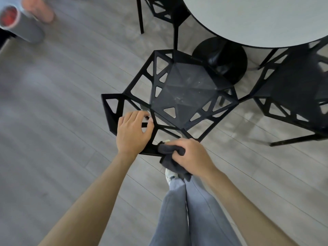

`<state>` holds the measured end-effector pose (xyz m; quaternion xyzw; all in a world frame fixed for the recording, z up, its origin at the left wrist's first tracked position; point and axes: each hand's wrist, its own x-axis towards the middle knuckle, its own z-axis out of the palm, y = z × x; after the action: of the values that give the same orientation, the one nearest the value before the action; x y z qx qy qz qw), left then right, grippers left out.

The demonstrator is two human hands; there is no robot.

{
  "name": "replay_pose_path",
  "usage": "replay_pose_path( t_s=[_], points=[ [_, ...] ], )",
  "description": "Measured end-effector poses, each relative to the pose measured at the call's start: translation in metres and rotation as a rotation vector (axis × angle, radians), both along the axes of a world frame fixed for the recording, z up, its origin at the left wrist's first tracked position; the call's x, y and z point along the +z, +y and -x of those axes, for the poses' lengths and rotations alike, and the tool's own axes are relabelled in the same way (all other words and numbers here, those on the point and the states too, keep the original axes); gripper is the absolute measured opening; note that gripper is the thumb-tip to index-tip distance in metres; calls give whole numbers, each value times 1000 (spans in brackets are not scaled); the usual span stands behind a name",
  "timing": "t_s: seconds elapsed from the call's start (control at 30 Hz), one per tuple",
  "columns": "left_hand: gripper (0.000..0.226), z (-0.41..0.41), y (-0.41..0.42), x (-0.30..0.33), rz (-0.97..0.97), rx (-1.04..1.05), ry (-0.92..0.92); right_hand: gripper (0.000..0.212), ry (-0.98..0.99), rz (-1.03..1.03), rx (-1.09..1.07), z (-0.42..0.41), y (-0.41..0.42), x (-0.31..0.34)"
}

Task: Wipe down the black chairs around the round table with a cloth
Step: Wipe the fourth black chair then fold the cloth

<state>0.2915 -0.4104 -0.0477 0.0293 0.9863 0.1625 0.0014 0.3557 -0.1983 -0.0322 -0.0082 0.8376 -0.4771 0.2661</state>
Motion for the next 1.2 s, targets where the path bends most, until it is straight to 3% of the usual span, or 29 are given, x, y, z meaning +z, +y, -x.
replay_pose_path(
  t_s=[0.13, 0.33, 0.6, 0.7, 0.87, 1.03, 1.2],
  points=[
    [24, 1, -1, 1, -9, 8, -10, 41, 62, 10, -29, -14, -8, 5],
    [33, 3, -2, -3, 20, -15, -42, 42, -142, -113, -167, -9, 26, -53],
    [32, 3, -2, -5, 55, 32, -28, 37, -189, -396, 151, 40, 36, -116],
    [26, 2, -3, -6, 100, 81, -23, 32, -156, -367, 286, 67, 18, -129],
    [30, 4, -1, -5, 217, 80, -116, 28, -180, -294, 327, 71, 26, -135],
    [34, 5, 3, 0, 212, 75, -141, 27, -147, -331, 454, 57, 72, -117],
    [33, 6, 5, 2, 205, 102, -129, 28, -121, -345, 478, 69, 49, -121]
  ],
)
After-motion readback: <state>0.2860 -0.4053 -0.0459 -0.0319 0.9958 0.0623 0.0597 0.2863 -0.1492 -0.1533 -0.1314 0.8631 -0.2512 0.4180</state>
